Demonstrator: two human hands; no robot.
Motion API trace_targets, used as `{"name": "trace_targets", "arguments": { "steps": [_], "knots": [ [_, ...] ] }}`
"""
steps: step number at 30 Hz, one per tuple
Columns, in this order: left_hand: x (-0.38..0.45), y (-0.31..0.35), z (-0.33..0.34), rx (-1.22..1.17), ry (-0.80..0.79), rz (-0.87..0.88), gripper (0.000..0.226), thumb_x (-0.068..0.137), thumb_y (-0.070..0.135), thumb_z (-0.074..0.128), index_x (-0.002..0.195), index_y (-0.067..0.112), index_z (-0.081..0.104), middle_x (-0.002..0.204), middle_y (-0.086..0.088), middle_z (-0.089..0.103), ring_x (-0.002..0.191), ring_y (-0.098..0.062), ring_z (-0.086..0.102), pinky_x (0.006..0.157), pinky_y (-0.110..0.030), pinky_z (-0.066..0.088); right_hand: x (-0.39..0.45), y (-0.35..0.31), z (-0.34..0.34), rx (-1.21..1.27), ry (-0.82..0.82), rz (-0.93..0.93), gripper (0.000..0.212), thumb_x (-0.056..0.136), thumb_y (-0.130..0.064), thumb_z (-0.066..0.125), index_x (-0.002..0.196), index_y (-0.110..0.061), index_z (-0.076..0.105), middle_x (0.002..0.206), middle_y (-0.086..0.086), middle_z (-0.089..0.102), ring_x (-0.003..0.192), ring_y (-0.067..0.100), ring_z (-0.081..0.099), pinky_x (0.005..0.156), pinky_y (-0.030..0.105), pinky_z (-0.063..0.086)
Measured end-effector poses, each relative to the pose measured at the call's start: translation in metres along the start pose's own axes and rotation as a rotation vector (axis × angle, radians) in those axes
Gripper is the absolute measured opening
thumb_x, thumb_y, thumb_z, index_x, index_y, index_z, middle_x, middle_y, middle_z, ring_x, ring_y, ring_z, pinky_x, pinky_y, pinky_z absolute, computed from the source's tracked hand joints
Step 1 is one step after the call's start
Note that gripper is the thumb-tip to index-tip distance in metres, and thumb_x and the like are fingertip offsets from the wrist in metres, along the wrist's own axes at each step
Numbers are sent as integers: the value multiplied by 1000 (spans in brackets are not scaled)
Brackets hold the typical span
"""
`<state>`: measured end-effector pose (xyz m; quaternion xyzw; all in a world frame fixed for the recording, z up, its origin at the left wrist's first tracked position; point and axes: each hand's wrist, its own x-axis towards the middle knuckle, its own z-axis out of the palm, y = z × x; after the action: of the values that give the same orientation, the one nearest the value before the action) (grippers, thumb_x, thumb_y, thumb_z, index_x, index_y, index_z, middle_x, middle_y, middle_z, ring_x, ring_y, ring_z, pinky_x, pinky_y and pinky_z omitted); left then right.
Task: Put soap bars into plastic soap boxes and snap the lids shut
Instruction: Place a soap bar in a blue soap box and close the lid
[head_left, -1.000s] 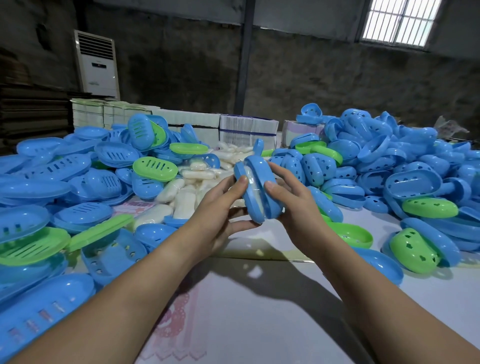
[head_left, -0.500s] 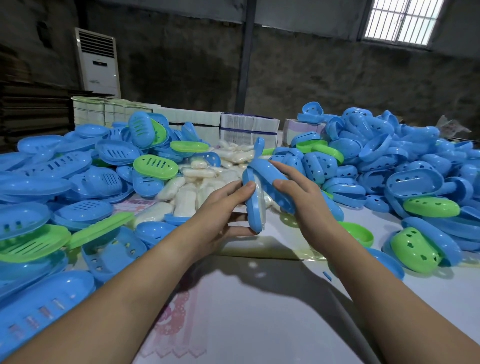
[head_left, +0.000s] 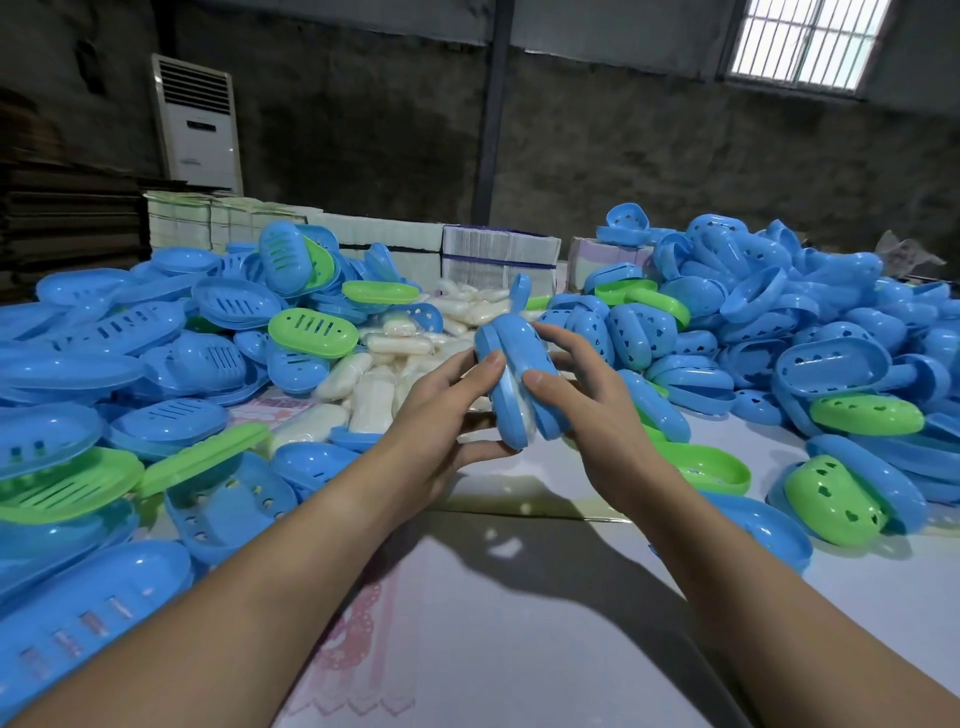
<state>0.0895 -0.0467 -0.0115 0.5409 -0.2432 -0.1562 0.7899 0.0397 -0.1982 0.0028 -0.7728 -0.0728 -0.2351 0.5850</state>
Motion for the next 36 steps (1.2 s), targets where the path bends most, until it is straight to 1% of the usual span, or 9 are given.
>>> {"name": "trace_targets", "arguments": {
  "steps": [5, 8, 13, 16, 18, 23, 29, 33, 36],
  "knots": [
    [-1, -1, 1, -31, 0, 12, 31, 101, 38, 58, 127, 25, 67, 118, -6, 75, 102, -29, 75, 76, -40, 62, -2, 2, 5, 24, 8, -6, 51, 77, -36, 66, 127, -40, 59, 118, 2, 58, 96, 30, 65, 80, 39, 60],
    [-1, -1, 2, -67, 6, 1, 33, 102, 38, 57, 131, 24, 64, 120, -7, 75, 104, -28, 75, 75, -39, 62, -4, 2, 9, 77, 6, -4, 52, 77, -33, 67, 128, -37, 59, 119, 7, 58, 84, 18, 66, 71, 31, 60],
    [0, -2, 2, -83, 28, 6, 38, 101, 38, 58, 135, 21, 62, 119, -9, 75, 104, -29, 75, 77, -41, 63, -5, 4, 13, 114, 25, 28, 54, 79, -34, 66, 131, -35, 57, 123, 9, 59, 98, 35, 65, 80, 40, 59],
    [1, -2, 2, -81, 39, 3, 40, 99, 38, 60, 135, 20, 61, 117, -10, 76, 103, -30, 75, 79, -43, 64, -7, 2, 13, 100, 23, -4, 56, 80, -33, 66, 134, -31, 55, 122, 9, 59, 85, 18, 66, 72, 28, 58],
    [1, -3, 2, -75, 43, 5, 42, 98, 38, 62, 135, 20, 60, 119, -11, 75, 105, -31, 74, 82, -46, 63, -8, 2, 13, 95, 22, -25, 55, 82, -30, 67, 136, -29, 54, 121, 9, 58, 83, 14, 66, 70, 24, 56],
    [1, -3, 2, -58, 52, 16, 44, 98, 37, 63, 137, 18, 58, 126, -17, 70, 107, -35, 73, 89, -52, 60, -9, 1, 13, 94, 8, -41, 58, 80, -30, 67, 136, -27, 55, 122, 10, 57, 84, 13, 67, 70, 25, 56],
    [1, -3, 2, -9, 56, 27, 42, 98, 37, 63, 135, 18, 59, 125, -17, 70, 103, -31, 75, 83, -48, 63, -9, 1, 11, 80, 10, -39, 54, 78, -33, 66, 132, -32, 56, 122, 7, 57, 87, 20, 64, 77, 35, 59],
    [1, -3, 1, 4, 66, 24, 45, 94, 38, 66, 134, 18, 60, 123, -17, 70, 99, -29, 76, 77, -43, 63, -8, 0, 8, 68, -17, -40, 53, 78, -32, 66, 130, -32, 56, 120, 5, 56, 85, 16, 62, 75, 29, 58],
    [1, -3, 2, 21, 67, 19, 47, 92, 40, 68, 133, 19, 60, 123, -18, 69, 97, -28, 76, 75, -42, 63, -7, 1, 4, 66, -45, -20, 54, 81, -30, 70, 132, -30, 55, 123, 7, 57, 87, 17, 63, 81, 35, 59]
  ]
}}
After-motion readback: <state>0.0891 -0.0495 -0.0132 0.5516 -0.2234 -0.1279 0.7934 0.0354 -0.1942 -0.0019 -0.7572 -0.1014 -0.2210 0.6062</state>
